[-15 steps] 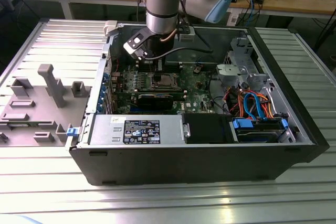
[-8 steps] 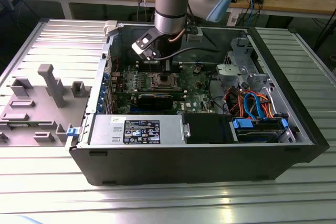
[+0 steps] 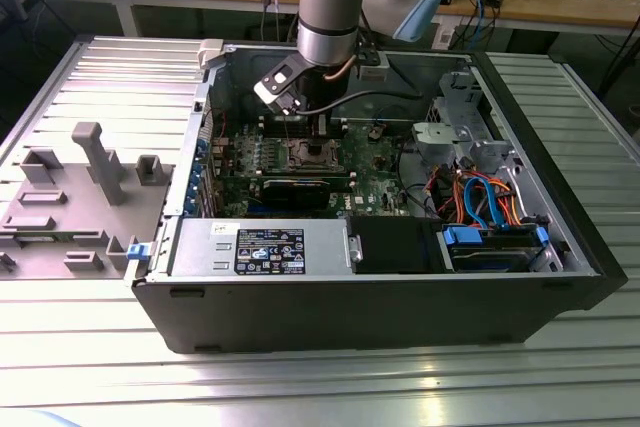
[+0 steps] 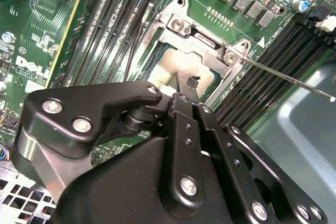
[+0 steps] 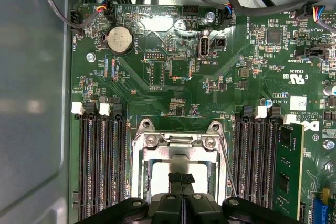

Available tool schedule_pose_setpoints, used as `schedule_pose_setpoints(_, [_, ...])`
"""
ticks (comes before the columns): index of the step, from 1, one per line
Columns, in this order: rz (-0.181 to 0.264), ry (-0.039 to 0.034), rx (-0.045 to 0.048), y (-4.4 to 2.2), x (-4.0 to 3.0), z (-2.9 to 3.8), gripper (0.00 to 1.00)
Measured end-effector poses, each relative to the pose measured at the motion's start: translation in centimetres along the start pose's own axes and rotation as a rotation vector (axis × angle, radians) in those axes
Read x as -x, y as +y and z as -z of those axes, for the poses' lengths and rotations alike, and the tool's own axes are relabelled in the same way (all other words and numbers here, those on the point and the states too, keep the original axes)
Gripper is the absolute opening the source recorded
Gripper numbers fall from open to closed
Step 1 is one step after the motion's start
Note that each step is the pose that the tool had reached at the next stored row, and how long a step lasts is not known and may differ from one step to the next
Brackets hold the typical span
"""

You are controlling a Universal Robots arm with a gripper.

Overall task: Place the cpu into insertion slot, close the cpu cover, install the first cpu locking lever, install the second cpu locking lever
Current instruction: 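Install the first cpu locking lever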

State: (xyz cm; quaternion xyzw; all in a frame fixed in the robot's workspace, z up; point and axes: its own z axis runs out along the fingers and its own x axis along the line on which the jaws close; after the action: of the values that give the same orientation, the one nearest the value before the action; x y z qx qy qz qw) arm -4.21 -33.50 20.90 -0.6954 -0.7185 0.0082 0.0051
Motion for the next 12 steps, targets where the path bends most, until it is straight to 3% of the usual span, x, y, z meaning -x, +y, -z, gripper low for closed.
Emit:
schedule_pose_setpoints(8, [0.0, 0.0001, 0.0001, 0.02, 0.0, 0.06, 0.11])
schedule_pose_setpoints(12, [0.0, 0.0, 0.0, 0.01, 0.0, 0.53, 0.11])
